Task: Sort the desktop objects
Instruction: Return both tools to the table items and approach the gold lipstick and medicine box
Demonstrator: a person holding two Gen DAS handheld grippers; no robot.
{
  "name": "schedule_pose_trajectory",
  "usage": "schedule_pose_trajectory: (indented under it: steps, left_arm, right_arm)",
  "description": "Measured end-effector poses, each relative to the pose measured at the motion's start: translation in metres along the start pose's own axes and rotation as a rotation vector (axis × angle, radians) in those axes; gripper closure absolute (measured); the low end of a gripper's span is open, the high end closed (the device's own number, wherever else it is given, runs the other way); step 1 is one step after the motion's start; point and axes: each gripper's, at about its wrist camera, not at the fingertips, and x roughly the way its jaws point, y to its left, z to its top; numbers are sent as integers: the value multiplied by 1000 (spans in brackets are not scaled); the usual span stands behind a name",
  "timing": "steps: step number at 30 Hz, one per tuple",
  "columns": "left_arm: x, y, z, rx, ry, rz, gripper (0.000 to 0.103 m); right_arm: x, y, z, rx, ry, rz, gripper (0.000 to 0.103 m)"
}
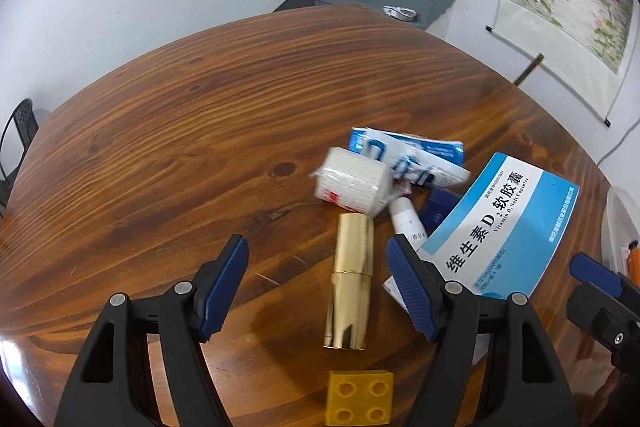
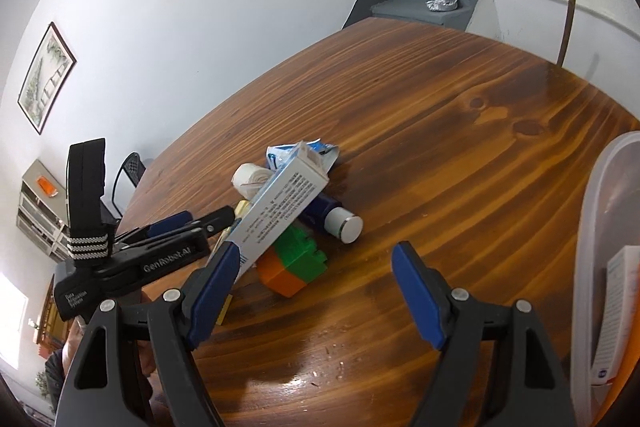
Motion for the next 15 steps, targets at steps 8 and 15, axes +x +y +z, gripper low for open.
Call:
schedule_pose_trajectory:
  steps: [8, 15]
  left_arm:
    - [0, -13, -3, 48, 0, -42, 28]
    - [8, -5, -4, 4, 37, -86, 28]
  right_arm:
    - [12, 4, 13, 14, -12, 15, 21]
    - [31, -7, 17, 96, 54, 87, 57]
